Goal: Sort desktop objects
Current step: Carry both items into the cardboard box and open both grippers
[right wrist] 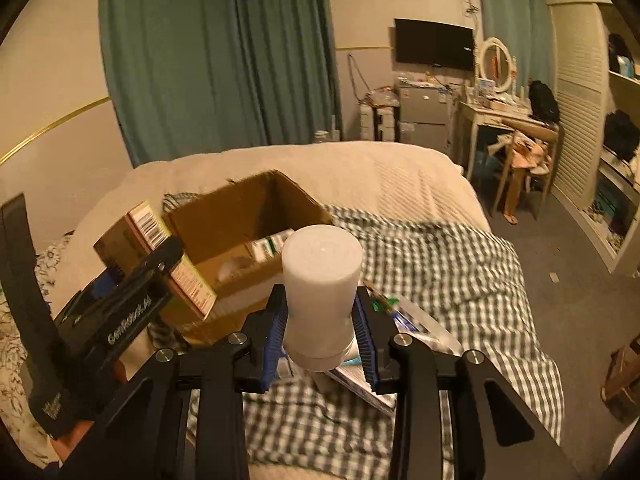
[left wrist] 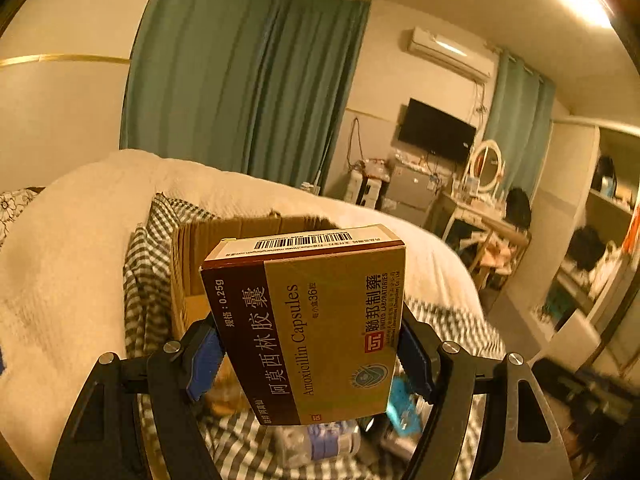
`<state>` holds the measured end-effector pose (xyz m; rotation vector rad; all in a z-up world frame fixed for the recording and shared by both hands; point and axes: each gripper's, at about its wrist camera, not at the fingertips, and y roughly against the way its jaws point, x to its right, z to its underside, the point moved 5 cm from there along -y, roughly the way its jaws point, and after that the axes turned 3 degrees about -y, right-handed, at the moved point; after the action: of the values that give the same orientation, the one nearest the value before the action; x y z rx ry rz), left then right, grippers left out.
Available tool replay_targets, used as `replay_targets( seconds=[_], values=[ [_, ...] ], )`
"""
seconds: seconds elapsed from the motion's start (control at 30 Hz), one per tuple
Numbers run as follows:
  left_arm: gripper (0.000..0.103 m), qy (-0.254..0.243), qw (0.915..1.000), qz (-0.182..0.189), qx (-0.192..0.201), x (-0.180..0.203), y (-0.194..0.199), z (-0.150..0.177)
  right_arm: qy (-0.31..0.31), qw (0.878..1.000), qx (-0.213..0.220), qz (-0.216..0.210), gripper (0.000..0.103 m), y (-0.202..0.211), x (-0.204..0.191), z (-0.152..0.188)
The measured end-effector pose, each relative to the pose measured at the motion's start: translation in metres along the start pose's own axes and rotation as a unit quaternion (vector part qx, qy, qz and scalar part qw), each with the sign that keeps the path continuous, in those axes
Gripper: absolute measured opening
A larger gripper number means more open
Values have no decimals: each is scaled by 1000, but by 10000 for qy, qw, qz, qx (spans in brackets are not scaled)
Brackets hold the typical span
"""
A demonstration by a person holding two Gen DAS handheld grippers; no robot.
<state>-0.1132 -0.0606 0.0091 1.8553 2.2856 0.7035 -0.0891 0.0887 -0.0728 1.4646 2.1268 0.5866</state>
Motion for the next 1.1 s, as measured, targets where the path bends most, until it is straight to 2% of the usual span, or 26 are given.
replay_targets(
  seconds=[0.23,0.3,0.37,0.5,0.6,0.67,0.9,1.1],
  values=[
    [77,461,9989,-89,-44,-22,-32,-40,270,9992,57,-273,32,-33,-34,-34],
    [77,630,9976,-147,-262,-32,-43,-51,302,9986,87,-420,32,-44,-45,-45],
    [77,879,9957,-63,-293,-42,-50,-62,342,9979,100,-539,32,-53,-51,-52],
    [77,693,9968,-363,-171,-55,-65,-78,438,9961,123,-754,32,-76,-68,-65],
    [77,670,9973,41,-281,-65,-83,-68,495,9946,32,-911,32,-99,-78,-69],
    [77,674,9962,-17,-555,-74,-99,-59,536,9942,2,-932,32,-111,-81,-69],
    [77,509,9935,-125,-1014,-86,-127,-31,311,9909,-435,-1233,32,-162,-86,-56],
    [77,164,9905,-489,-1273,-87,-142,-16,225,9866,-798,-1408,32,-192,-94,-33]
  ],
)
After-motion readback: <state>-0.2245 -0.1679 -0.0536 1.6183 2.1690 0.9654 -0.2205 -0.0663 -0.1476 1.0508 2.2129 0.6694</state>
